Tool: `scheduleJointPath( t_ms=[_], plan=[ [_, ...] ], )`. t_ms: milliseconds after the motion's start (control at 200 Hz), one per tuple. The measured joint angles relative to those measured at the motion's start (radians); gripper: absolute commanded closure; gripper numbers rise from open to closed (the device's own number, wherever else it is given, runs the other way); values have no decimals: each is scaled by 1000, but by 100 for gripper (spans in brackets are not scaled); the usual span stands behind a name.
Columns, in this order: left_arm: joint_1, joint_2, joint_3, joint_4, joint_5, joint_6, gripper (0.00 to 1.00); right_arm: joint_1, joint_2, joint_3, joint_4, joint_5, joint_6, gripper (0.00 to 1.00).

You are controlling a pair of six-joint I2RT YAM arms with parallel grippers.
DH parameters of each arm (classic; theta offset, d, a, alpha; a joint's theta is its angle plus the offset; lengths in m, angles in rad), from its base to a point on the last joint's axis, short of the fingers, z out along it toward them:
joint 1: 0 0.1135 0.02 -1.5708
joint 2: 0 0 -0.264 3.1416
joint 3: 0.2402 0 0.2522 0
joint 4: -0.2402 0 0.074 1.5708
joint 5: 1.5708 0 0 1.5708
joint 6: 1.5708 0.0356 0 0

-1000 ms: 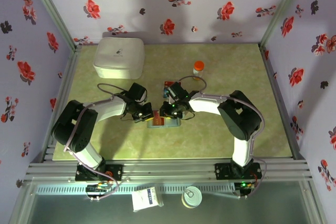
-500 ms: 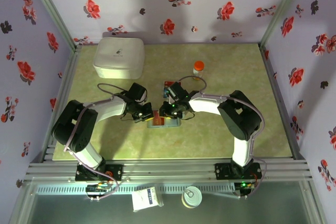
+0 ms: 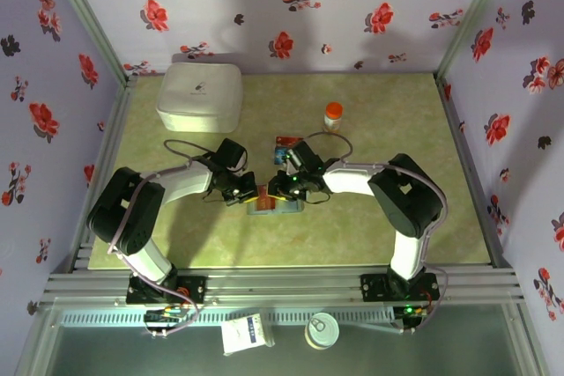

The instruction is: Take the credit cards out of the card holder

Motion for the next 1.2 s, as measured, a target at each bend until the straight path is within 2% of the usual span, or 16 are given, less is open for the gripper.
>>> scheduleJointPath(
  t_ms=[530,885,1205],
  plan=[
    [0,0,4,-9,-1,0,99,-13,-9,-34,60,-21,34,91],
    [0,0,6,-15,-1,0,99,-27,-48,-72,82,-24,33,92],
    [0,0,7,-15,-1,1,99,-46,-124,-80,-20,24,-12,92]
  ],
)
